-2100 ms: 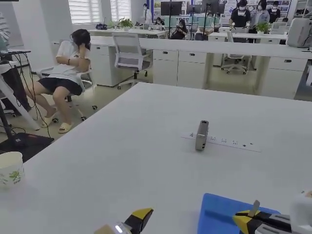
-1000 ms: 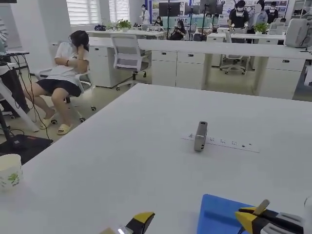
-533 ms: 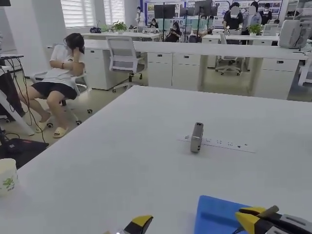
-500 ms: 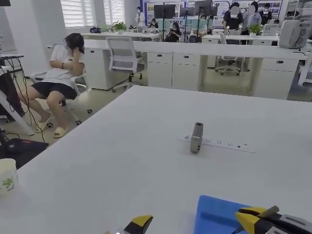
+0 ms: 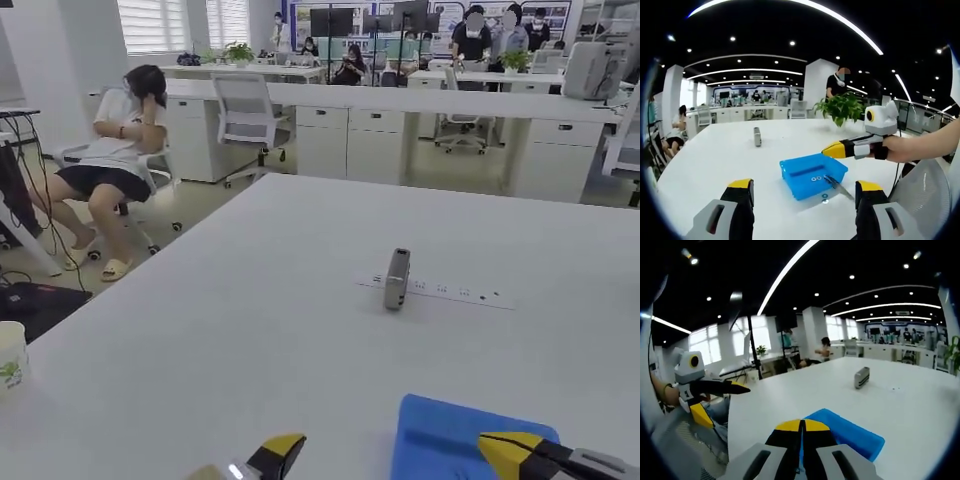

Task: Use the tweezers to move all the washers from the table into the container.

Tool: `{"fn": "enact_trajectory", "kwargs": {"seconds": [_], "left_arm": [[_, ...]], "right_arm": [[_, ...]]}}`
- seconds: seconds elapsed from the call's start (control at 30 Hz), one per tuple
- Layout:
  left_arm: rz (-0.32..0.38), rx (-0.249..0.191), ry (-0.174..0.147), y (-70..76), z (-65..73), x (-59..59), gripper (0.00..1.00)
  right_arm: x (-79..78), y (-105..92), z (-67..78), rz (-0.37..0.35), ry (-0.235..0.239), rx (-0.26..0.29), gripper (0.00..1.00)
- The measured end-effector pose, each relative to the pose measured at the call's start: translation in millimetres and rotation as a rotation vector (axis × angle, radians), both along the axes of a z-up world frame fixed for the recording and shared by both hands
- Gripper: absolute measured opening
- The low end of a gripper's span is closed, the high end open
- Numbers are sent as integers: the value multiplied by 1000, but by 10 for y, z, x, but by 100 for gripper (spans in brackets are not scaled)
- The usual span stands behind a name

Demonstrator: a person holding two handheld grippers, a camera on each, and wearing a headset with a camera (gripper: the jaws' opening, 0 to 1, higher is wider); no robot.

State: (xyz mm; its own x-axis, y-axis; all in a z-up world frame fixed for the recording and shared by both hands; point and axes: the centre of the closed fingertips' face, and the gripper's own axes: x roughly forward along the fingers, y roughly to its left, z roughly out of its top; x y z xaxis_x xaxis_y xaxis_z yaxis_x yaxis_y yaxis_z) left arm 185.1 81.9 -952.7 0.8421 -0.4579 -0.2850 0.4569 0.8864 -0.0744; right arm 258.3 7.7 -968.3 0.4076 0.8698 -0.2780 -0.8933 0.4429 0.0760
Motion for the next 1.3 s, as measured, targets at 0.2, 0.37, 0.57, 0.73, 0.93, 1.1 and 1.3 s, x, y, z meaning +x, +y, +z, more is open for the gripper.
{"fn": "enact_trajectory", "kwargs": {"seconds": [0.2,0.37,0.57,0.73,0.93,1.1,1.3], "left_arm": [[5,4,-6,5,12,-2,84],[8,-7,-5,13,17,-1,84],[29,22,19,67,-41,0,76],[48,24,30,117,-62,6,71],[40,21,29,102,-61,3,70],[39,23,31,103,-63,1,68],[27,26,32,88,-66,-7,64]], "right_arm": [[10,-71,-16,-42,13,13,0],[63,-181,-106,-74,44,-1,0],[41,-229,-262,-93,80,-23,0],[-45,-186,-310,-80,97,-23,0],[-56,-170,-298,-78,107,-12,0],[-141,-137,-266,-60,107,-4,0],[-391,-85,-277,-8,130,-7,0]]}}
